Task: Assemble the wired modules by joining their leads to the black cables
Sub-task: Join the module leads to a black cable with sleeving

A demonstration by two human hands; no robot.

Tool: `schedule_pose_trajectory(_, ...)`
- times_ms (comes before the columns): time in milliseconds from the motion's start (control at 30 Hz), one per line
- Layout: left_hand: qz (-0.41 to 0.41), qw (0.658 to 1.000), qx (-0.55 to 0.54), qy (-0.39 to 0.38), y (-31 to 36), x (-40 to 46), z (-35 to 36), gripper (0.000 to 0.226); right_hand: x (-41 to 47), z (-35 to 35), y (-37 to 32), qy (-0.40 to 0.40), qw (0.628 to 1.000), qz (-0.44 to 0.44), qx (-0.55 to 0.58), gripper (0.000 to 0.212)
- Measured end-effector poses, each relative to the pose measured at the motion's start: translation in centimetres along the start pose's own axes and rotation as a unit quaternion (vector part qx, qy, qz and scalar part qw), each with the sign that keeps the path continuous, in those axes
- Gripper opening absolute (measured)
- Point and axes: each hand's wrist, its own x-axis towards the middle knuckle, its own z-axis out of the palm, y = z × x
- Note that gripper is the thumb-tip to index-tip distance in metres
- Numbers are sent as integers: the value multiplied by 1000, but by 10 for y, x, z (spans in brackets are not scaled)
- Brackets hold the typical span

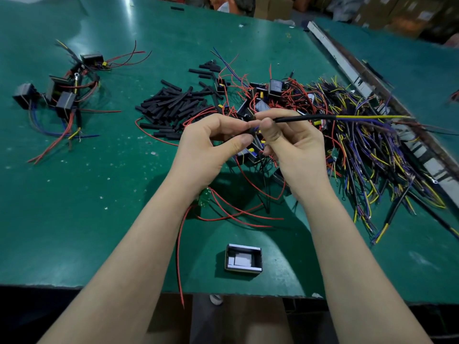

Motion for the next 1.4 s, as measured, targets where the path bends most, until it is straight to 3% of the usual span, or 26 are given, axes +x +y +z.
schedule_pose_trajectory(500, 13, 999, 16, 42, 0, -2, 2, 25, 1, 1, 3, -44, 997, 0, -62, 11)
schedule_pose_trajectory(800, 23, 994, 101, 22, -1, -2, -1, 24, 2, -2, 9, -41, 996, -21, -79, 12)
schedule_pose_trajectory(1000, 113, 974, 198, 22, 3, -6, 2, 16, 1, -1, 8, -66, 992, -9, -112, 12)
schedule_pose_trajectory(1167, 94, 977, 190, 26, 5, -5, 2, 14, 2, -2, 4, -35, 998, 2, -43, 10)
schedule_pose_trajectory(1267, 37, 979, 195, 54, 4, -6, -2, 18, 3, -4, 2, -4, 999, 7, -48, 7)
schedule_pose_trajectory(1400, 4, 973, 230, 0, 5, -7, -4, 10, 3, -4, 0, 6, 999, 25, -46, 7)
